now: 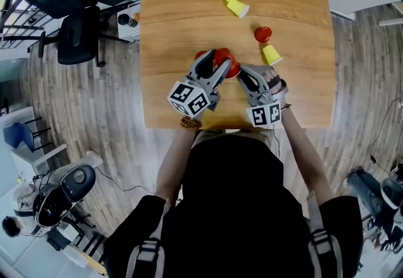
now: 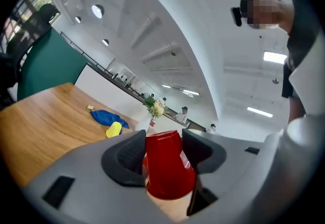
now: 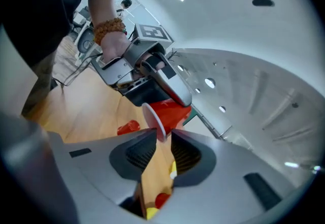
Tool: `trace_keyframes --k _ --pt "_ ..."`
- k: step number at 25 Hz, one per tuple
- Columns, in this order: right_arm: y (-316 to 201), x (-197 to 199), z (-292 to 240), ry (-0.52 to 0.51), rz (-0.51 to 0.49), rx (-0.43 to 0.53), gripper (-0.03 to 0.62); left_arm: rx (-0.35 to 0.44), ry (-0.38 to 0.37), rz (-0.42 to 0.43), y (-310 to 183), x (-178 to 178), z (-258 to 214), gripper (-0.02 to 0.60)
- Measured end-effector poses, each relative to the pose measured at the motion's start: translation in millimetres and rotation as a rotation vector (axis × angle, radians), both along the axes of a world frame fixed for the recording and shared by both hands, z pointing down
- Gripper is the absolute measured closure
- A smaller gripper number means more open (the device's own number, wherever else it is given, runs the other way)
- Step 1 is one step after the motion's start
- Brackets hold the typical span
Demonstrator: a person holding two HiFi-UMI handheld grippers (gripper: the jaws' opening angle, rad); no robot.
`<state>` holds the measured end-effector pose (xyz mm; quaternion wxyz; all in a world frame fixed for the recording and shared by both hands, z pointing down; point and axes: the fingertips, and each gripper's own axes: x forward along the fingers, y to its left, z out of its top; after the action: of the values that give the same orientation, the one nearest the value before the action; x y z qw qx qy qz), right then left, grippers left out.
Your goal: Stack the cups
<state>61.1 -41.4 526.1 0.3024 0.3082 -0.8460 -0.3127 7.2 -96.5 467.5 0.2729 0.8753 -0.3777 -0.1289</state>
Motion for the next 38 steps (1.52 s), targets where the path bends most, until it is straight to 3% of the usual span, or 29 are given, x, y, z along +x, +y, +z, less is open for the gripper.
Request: trace_keyframes --k 2,5,6,8,10,16,20,25,28,32,38 --pt "4 7 11 -0.051 -0.019 -0.159 0.467 0.043 -0.080 0.006 4 6 3 0.337" --pt "6 13 12 -0.242 -0.057 -0.485 0.411 0.118 -0.174 0.053 12 18 6 0.337" --pt "8 11 11 -0.301 -0.091 -0.580 0.360 0.143 -0.196 0.078 16 22 6 0.337" --pt "12 7 8 -0.362 -0.162 -0.702 0.306 0.186 -0.236 0.139 25 32 7 0.337" --pt "14 4 1 -0.387 -0.207 -0.751 0.299 0.219 -0.268 0.199 34 42 8 0.337" --pt "17 -8 -10 -0.377 -0.290 -0.813 0.283 0.303 -0.260 0.311 53 54 1 0.339" --pt "17 -12 -6 -0.378 -0.295 -0.825 0.297 0.347 -0.278 0.310 54 54 2 0.339" --pt "6 -12 15 -0.339 -0.212 -0.785 0.314 0.279 -0.393 0.286 48 49 25 0.339" --pt "-12 -6 40 -0.306 -0.126 -0.747 0.318 0.236 -0.427 0.221 42 35 36 0.339" --pt "-40 -5 86 -0.268 0.000 -0.684 0.324 0.145 -0.408 0.120 38 2 47 0.339" --pt "-60 -30 120 -0.229 0.036 -0.650 0.349 0.089 -0.402 0.050 44 -35 56 0.339"
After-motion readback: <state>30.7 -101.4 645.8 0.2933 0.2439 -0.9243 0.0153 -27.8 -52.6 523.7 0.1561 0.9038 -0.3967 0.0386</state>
